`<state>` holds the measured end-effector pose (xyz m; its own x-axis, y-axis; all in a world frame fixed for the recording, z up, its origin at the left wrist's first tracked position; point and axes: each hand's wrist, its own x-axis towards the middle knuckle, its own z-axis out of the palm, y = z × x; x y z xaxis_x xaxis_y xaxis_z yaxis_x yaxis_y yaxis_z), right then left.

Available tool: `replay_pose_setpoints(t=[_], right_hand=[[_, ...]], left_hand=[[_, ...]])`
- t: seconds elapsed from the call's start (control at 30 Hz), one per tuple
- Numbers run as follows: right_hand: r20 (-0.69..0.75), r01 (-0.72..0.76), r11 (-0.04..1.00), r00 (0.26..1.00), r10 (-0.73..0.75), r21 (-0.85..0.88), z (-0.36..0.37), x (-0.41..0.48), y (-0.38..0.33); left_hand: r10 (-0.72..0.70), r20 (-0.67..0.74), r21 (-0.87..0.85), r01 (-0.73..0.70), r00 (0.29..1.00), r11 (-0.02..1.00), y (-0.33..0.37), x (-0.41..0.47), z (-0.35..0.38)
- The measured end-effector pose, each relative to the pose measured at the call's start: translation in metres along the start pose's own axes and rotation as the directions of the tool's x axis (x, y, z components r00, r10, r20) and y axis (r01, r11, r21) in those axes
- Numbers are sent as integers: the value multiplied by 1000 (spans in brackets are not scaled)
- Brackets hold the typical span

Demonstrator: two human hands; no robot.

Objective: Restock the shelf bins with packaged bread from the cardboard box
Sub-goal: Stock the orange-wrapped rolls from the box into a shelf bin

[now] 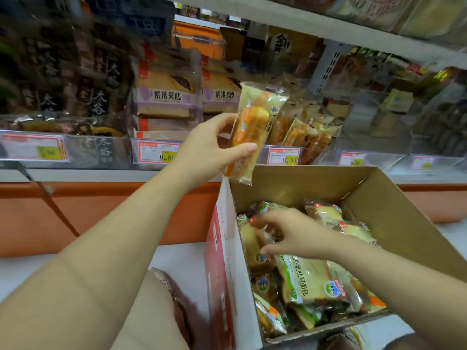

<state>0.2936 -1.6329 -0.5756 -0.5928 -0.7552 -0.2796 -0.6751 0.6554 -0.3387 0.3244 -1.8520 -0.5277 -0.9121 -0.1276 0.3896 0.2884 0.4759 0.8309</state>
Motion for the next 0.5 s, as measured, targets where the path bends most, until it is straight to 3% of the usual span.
replay_pose_setpoints(t=[0.13, 0.3, 0.4, 0.5], right_hand=[[23, 63, 977, 998, -59, -203, 36, 18, -3], [-40, 78, 950, 995, -94, -302, 54, 36, 1], [-86, 66, 973, 993, -87, -222, 45, 32, 2], [-174, 6, 999, 985, 1, 44, 18, 15, 8]], left_hand=[[4, 33, 23, -5, 999, 1000, -6, -3, 4], [-15, 25, 38, 14, 1000, 999, -6, -1, 1], [-29, 10, 42, 28, 1000, 999, -8, 1, 0], [-54, -5, 32, 54, 999, 998, -9, 1, -1]])
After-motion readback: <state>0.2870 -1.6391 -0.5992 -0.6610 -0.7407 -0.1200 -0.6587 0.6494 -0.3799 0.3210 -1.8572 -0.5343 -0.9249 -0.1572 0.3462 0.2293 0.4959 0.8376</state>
